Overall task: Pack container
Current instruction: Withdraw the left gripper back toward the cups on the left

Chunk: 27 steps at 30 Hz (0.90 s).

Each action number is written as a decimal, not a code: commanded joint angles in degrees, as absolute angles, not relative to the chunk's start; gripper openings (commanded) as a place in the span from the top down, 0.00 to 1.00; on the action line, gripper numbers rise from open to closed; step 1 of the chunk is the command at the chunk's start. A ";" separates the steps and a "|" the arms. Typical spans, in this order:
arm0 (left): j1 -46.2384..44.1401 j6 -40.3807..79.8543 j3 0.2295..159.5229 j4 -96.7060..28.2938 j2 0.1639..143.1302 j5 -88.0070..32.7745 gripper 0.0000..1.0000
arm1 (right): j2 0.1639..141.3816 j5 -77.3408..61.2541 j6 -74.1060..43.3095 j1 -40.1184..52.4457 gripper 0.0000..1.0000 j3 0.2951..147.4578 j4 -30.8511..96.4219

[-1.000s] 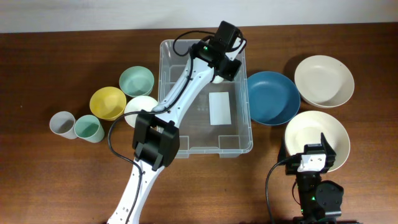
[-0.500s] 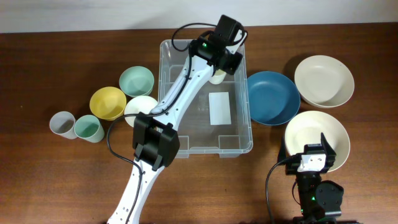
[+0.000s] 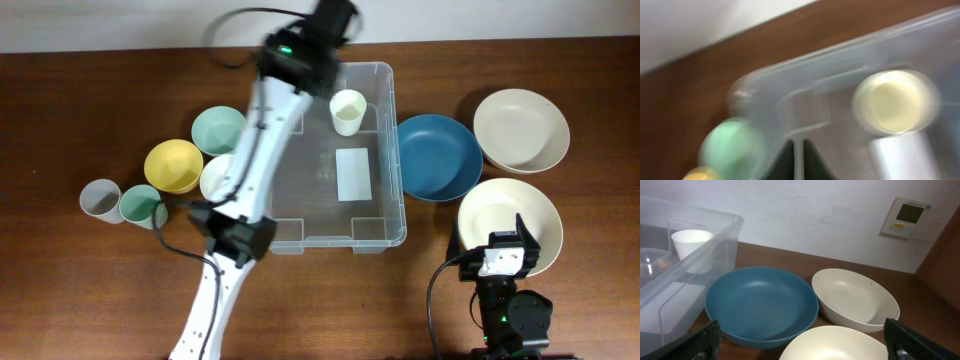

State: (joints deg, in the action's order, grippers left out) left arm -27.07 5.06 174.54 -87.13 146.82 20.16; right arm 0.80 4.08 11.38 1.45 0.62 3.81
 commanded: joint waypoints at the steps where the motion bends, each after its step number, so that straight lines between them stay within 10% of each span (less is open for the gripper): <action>1: -19.57 12.84 179.92 -94.59 146.85 30.92 0.83 | 0.47 4.97 11.57 1.06 0.01 0.32 4.12; 11: 2.22 14.96 179.06 -96.71 146.26 0.14 0.72 | 0.47 4.97 11.57 1.06 0.01 0.32 4.12; 27: 13.87 6.48 179.06 -96.71 145.34 -6.17 0.71 | 0.47 4.97 11.57 1.06 0.01 0.32 4.12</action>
